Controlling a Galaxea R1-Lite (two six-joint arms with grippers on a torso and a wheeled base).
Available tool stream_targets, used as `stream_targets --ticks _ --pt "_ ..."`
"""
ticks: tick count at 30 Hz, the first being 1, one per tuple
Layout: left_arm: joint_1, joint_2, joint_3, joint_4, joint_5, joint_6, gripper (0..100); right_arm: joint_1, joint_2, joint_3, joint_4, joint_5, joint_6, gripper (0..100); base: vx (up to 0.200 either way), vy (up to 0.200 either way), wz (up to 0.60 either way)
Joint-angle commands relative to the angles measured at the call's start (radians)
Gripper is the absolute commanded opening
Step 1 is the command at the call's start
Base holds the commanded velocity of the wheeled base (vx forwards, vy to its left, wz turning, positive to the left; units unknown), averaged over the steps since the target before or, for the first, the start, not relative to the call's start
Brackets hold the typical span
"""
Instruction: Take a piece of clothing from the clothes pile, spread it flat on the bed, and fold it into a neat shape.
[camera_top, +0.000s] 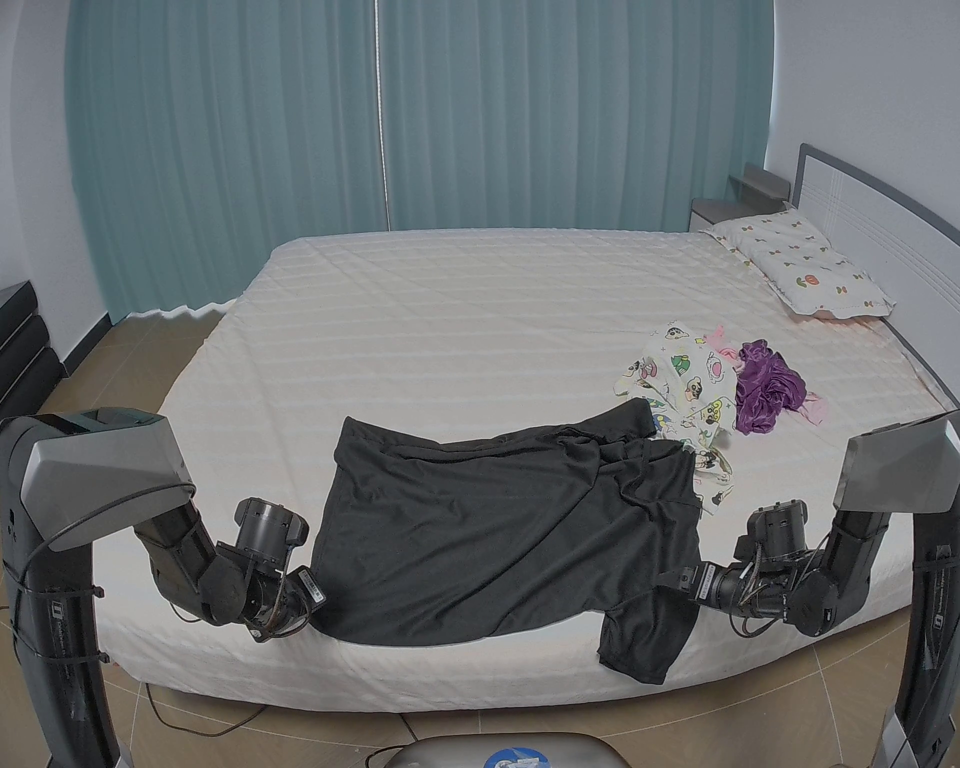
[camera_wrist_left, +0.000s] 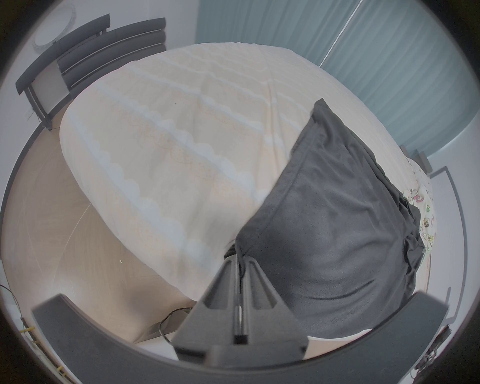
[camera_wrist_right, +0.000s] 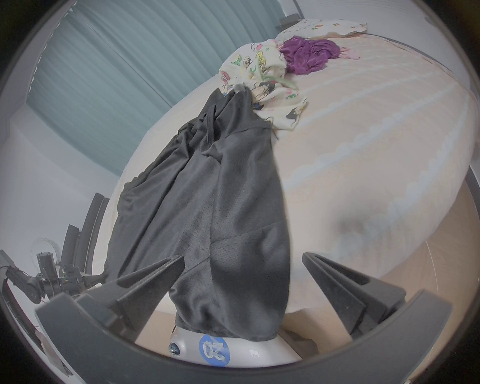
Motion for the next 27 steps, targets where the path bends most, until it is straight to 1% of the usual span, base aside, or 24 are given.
stream_targets --ticks 1,2,9,13,15,18,21,24,27 --pt "0.016 -0.004 0.009 0.0 -0.004 -0.001 0 0.008 0.041 -0.023 0.005 0.0 -0.001 100 0.0 0.0 0.0" --pt "0.016 -0.006 0.01 0.0 -0.004 -0.001 0 0.01 0.041 -0.023 0.01 -0.003 -0.003 0 0.0 0.0 0.0" --pt "0.016 -0.007 0.019 -0.003 -0.004 -0.001 0 -0.001 0.034 -0.017 0.015 -0.008 -0.007 0 0.0 0.0 0.0" --pt "0.016 -0.013 0.027 0.001 -0.004 0.001 0 -0.038 0.007 0.028 0.015 -0.008 -0.075 0 0.0 0.0 0.0" --pt "0.016 -0.02 0.036 0.0 -0.004 0.004 0 -0.054 -0.013 0.042 0.019 -0.007 -0.087 0 0.0 0.0 0.0" --pt "0.016 -0.044 0.05 0.007 -0.005 0.005 0 -0.082 -0.052 0.06 0.047 -0.005 -0.115 0 0.0 0.0 0.0" --pt "0.014 -0.056 0.07 0.018 -0.004 0.013 0 -0.123 -0.11 0.082 0.122 0.013 -0.181 0 0.0 0.0 0.0" --pt "0.01 -0.058 0.078 0.077 -0.004 0.05 0 -0.151 -0.159 0.091 0.177 0.05 -0.234 0 0.0 0.0 0.0" --pt "0.002 -0.059 0.082 0.121 -0.004 0.067 0 -0.156 -0.167 0.083 0.203 0.052 -0.243 0 0.0 0.0 0.0"
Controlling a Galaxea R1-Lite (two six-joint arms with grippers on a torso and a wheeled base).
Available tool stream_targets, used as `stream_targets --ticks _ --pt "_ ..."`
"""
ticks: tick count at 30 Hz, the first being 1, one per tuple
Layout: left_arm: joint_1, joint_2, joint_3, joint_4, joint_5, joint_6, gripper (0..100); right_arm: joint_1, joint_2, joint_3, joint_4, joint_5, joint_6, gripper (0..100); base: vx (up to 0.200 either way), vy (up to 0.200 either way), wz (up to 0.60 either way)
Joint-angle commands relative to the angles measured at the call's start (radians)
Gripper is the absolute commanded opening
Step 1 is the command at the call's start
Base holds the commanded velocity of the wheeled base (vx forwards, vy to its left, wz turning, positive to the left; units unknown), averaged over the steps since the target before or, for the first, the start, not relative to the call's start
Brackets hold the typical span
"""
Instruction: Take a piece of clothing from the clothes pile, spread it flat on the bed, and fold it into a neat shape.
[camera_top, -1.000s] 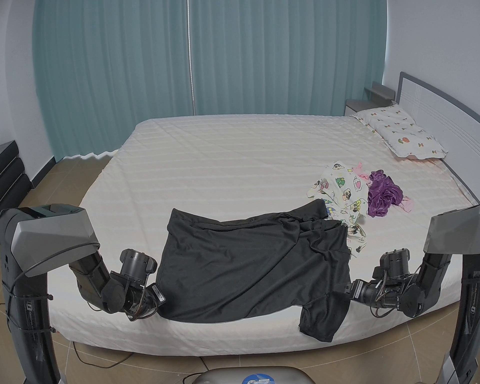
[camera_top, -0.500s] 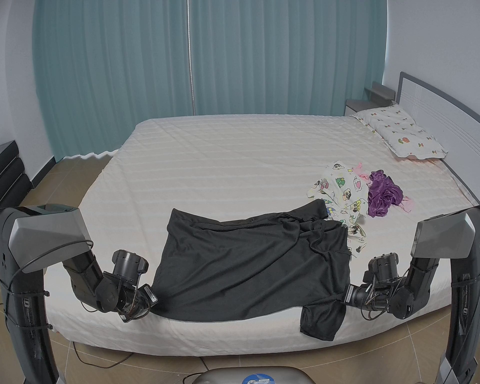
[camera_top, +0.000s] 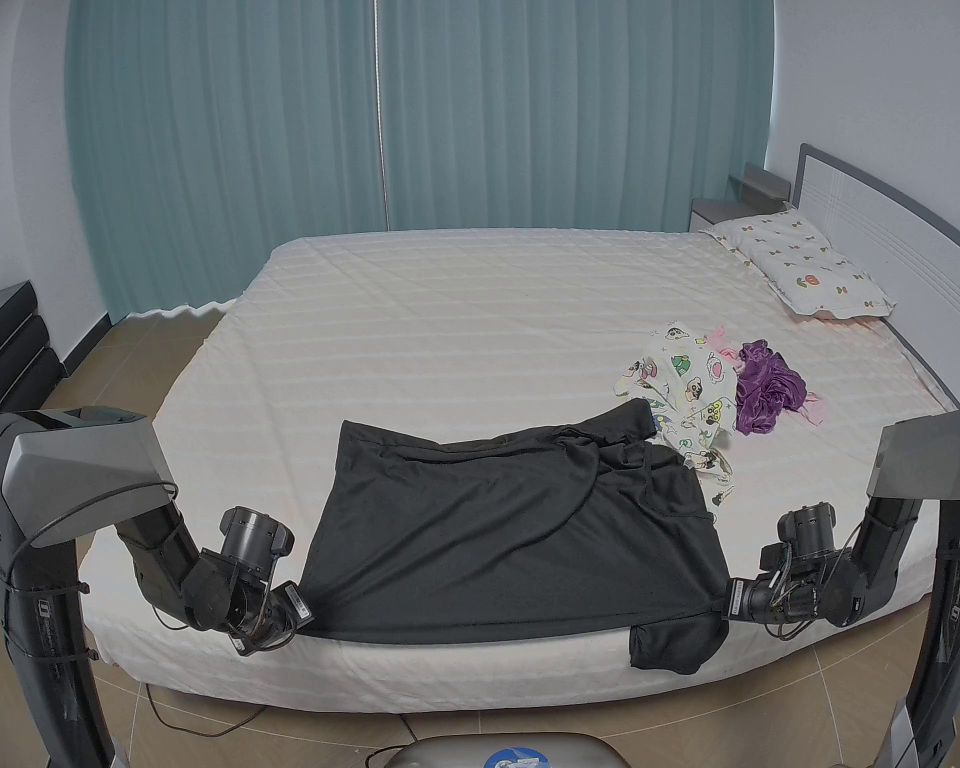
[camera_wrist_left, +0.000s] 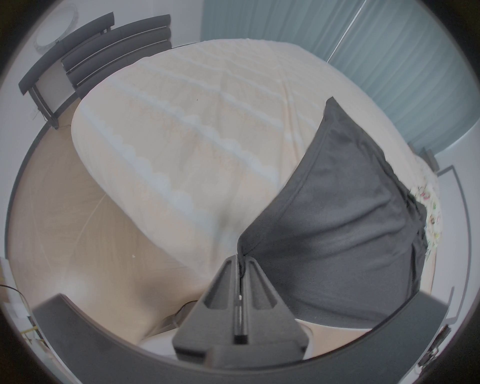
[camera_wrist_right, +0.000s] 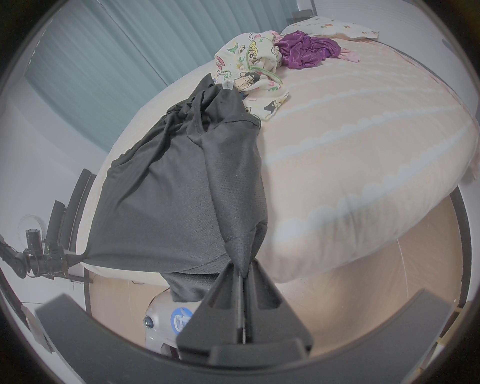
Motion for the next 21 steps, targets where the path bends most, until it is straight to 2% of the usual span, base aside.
stream_targets --ticks 1,11,12,13,14,20,21 --pt "-0.01 -0.012 0.012 0.035 0.001 0.019 0 -0.024 -0.059 0.001 0.026 0.01 -0.016 0 0.0 0.0 0.0" --pt "-0.061 -0.012 0.026 0.091 0.002 0.018 0 -0.016 0.013 -0.043 0.033 0.001 -0.05 0 0.0 0.0 0.0" --pt "-0.062 -0.012 0.023 0.099 0.004 0.018 100 -0.014 0.024 -0.048 0.046 0.001 -0.05 0 0.0 0.0 0.0" --pt "-0.061 -0.012 0.023 0.099 0.004 0.018 100 -0.014 0.027 -0.053 0.052 0.001 -0.05 0 0.0 0.0 0.0" --pt "-0.061 -0.012 0.017 0.096 0.004 0.016 100 -0.014 0.028 -0.062 0.056 0.001 -0.05 100 0.0 0.0 0.0" --pt "-0.053 -0.017 -0.013 0.09 0.001 -0.002 100 -0.016 0.011 -0.094 0.043 0.008 -0.01 100 0.0 0.0 0.0" --pt "-0.042 -0.037 -0.029 0.088 -0.001 -0.018 100 -0.016 -0.033 -0.103 0.049 0.01 0.033 100 0.0 0.0 0.0"
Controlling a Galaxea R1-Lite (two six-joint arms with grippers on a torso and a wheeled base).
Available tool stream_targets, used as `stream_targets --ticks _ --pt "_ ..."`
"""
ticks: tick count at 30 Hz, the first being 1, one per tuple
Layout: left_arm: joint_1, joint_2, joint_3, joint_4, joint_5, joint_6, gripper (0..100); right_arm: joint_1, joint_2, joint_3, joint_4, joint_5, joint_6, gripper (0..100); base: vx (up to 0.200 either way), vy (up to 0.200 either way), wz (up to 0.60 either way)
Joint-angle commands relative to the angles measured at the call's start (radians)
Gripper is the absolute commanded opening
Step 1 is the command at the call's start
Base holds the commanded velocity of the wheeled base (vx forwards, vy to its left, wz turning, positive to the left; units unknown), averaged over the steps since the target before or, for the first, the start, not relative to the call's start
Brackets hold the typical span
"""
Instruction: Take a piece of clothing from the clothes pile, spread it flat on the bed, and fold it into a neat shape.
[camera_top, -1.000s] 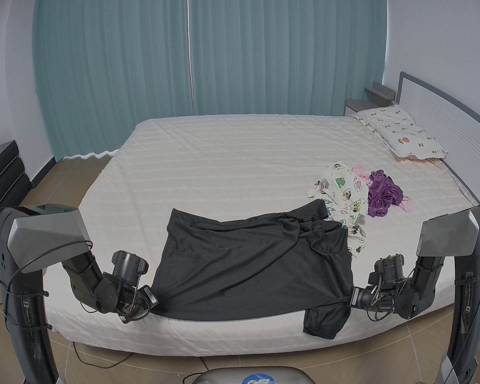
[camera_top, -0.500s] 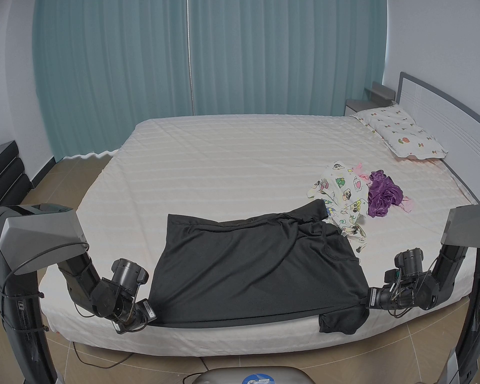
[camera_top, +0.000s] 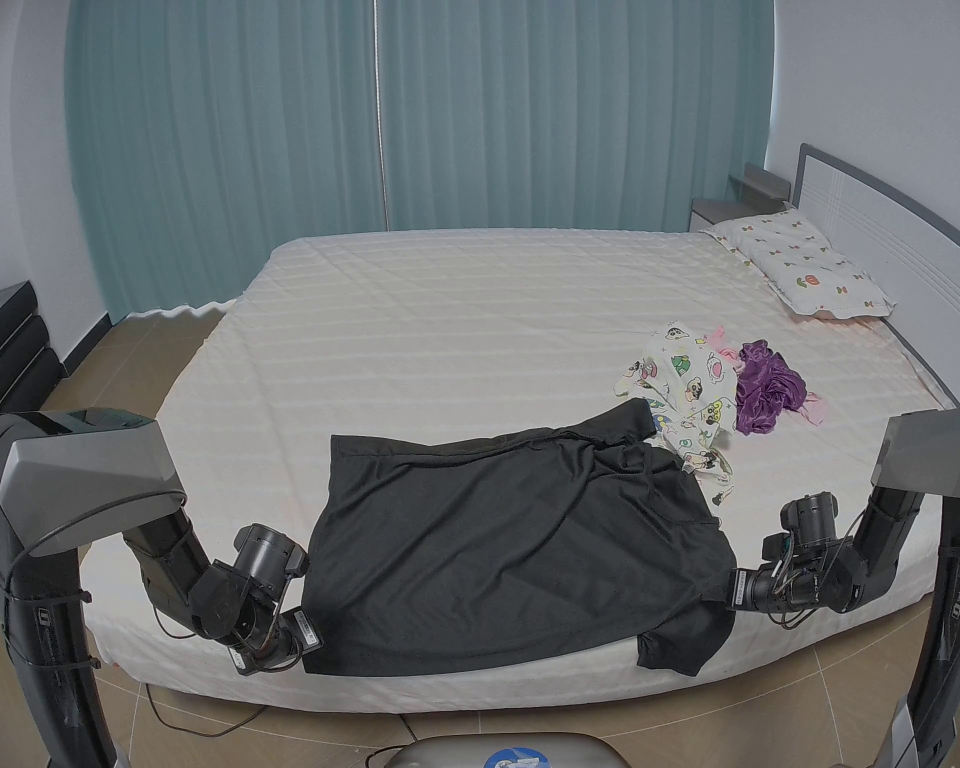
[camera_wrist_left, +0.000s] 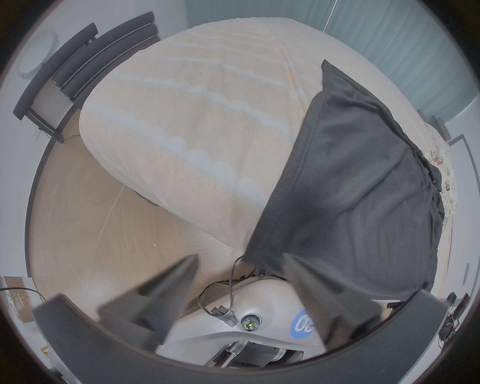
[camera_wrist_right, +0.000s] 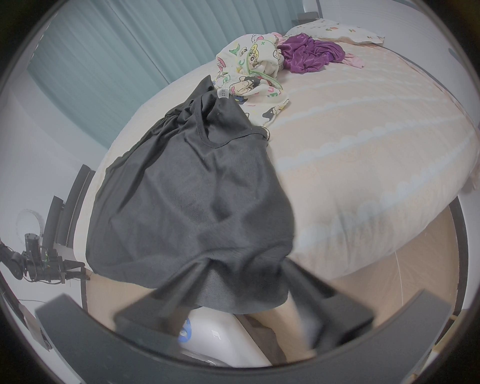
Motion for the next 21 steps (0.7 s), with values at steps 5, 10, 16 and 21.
stream_targets --ticks 5,10,16,21 --pt "0.065 -0.143 -0.047 0.001 -0.088 -0.029 100 0.004 -0.153 -0.066 0.01 0.006 0.173 100 0.0 0.0 0.0" --pt "0.1 -0.2 -0.062 -0.007 -0.157 -0.069 100 0.018 -0.182 -0.103 0.014 0.003 0.27 100 0.0 0.0 0.0" --pt "0.124 -0.195 -0.079 -0.004 -0.199 -0.087 100 0.039 -0.188 -0.086 0.085 -0.016 0.264 100 0.1 0.0 0.0" --pt "0.126 -0.189 -0.098 -0.004 -0.202 -0.09 100 0.033 -0.189 -0.104 0.114 -0.047 0.273 100 0.2 0.0 0.0"
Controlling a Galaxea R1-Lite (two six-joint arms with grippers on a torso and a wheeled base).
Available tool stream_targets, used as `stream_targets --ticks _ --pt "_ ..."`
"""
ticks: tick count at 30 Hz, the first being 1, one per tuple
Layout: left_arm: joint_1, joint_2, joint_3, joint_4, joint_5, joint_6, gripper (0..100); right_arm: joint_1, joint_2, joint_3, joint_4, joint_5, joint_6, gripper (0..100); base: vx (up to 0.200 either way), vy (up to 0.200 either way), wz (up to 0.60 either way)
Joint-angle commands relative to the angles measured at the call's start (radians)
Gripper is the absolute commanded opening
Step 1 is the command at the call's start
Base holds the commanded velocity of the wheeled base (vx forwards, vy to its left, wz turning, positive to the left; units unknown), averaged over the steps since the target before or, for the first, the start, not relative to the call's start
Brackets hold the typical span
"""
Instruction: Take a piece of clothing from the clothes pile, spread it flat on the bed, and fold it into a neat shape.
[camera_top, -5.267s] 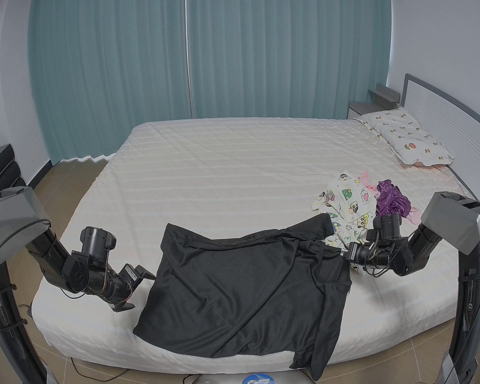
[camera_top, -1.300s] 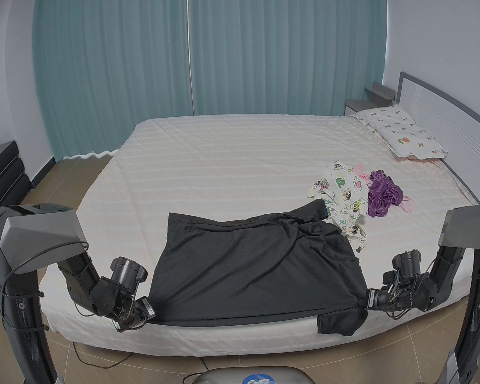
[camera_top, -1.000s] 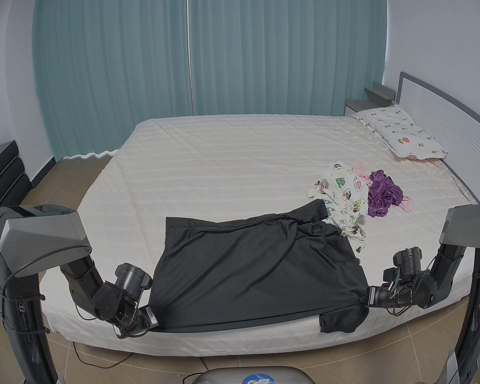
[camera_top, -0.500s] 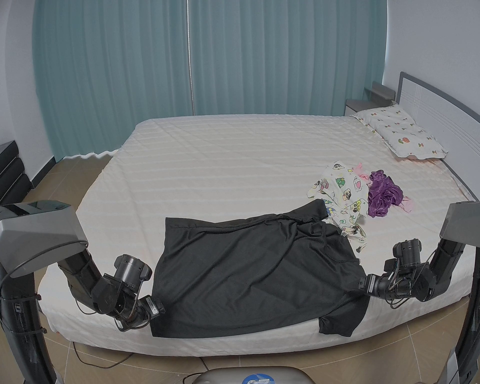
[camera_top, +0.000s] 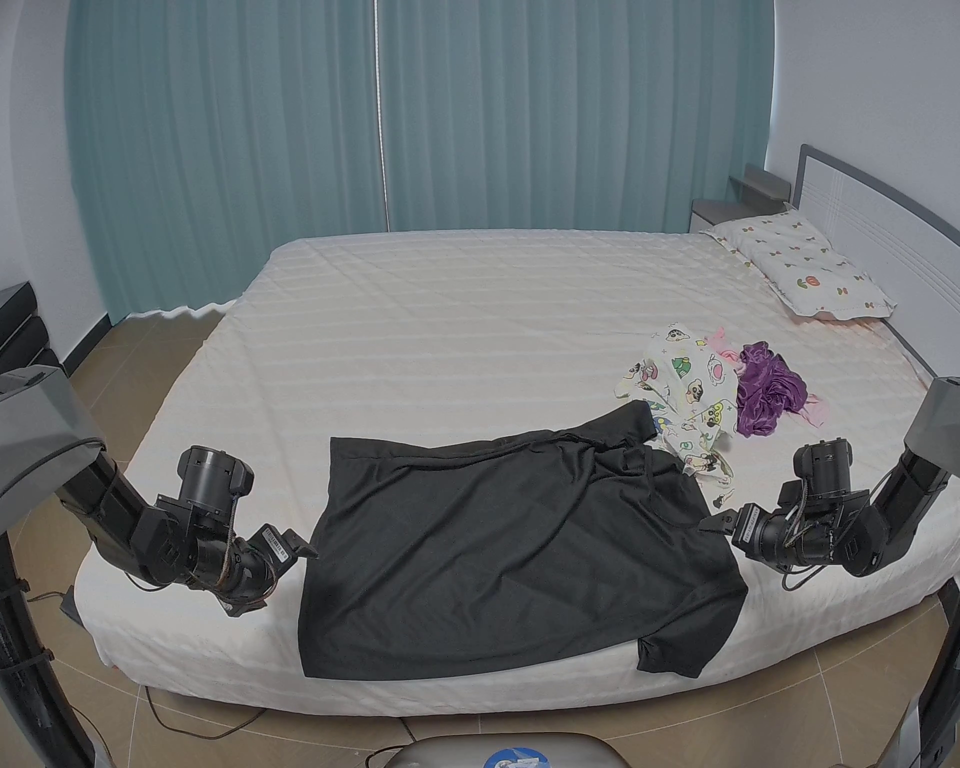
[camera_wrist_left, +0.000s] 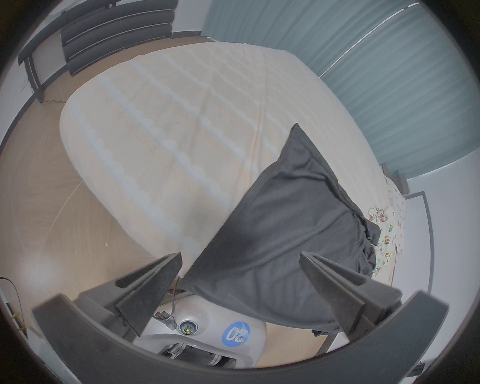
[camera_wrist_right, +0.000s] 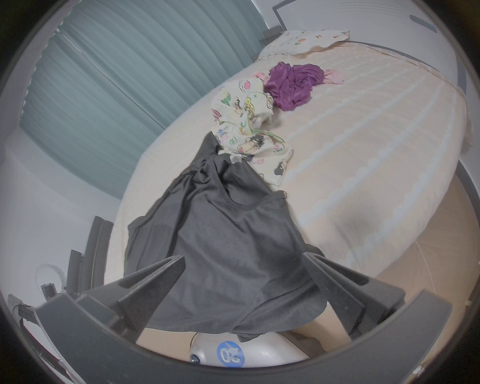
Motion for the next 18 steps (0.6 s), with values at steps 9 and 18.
stream_targets --ticks 9,18 --pt "0.007 0.025 -0.031 -0.001 -0.008 -0.024 100 0.079 0.001 -0.127 -0.034 -0.01 0.148 100 0.2 0.0 0.0" --pt "0.02 0.023 -0.036 -0.005 -0.062 -0.069 100 0.162 0.211 -0.399 -0.025 -0.11 0.277 100 0.022 0.0 0.0"
